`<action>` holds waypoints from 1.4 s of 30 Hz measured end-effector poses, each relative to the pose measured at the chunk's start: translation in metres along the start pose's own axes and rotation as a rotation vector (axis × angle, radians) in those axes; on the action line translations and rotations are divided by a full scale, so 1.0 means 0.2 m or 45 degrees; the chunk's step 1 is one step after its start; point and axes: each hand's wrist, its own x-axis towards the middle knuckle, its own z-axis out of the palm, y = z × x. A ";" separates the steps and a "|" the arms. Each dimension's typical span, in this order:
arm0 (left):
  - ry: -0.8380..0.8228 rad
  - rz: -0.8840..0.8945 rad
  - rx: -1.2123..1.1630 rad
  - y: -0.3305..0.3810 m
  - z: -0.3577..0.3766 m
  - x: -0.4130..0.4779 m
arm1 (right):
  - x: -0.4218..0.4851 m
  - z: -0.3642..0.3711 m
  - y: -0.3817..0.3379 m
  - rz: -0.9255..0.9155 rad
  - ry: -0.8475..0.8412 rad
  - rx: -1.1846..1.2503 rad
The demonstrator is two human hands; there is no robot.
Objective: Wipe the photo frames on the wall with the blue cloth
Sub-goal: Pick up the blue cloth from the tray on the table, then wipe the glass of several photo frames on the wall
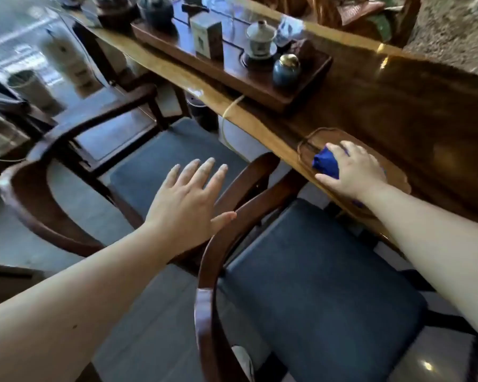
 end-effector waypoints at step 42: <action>0.364 -0.759 0.526 -1.23 -0.89 -1.54 | -0.15 -1.27 -2.55 -1.399 0.761 0.089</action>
